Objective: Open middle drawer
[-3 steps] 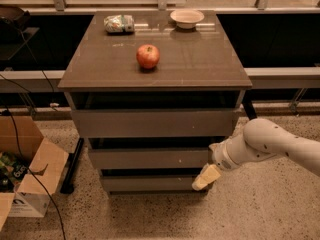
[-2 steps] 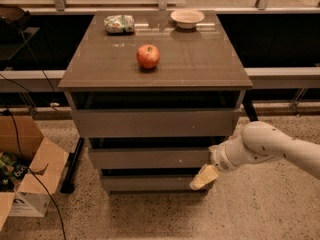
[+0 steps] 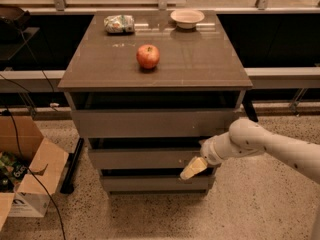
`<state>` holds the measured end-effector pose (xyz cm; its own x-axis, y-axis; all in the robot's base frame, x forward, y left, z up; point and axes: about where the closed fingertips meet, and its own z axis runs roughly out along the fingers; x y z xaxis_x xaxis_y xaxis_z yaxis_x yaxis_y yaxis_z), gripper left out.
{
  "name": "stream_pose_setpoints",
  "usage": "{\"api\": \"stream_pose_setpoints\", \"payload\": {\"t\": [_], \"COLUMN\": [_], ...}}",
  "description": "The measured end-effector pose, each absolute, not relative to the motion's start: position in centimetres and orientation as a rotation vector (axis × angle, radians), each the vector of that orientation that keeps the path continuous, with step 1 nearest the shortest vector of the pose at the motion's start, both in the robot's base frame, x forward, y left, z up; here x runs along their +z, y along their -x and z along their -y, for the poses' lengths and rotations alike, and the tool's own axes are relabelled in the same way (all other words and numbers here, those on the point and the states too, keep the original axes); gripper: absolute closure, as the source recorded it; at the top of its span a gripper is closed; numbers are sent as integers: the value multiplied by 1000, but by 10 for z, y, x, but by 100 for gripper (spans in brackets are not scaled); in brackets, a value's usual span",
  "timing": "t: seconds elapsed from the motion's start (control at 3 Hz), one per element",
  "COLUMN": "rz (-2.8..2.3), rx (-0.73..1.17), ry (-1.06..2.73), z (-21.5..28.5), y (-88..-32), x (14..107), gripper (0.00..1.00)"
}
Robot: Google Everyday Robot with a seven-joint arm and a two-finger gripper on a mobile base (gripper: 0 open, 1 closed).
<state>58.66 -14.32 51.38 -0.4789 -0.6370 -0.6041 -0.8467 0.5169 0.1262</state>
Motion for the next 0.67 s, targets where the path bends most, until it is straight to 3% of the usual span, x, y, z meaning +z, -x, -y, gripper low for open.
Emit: {"api": "stream_pose_setpoints", "payload": {"t": [0.67], "rz": [-2317], "rx": [621], "ry": [1208], "z": [132], "y": [-638], "x": [461], "gripper": [0]}}
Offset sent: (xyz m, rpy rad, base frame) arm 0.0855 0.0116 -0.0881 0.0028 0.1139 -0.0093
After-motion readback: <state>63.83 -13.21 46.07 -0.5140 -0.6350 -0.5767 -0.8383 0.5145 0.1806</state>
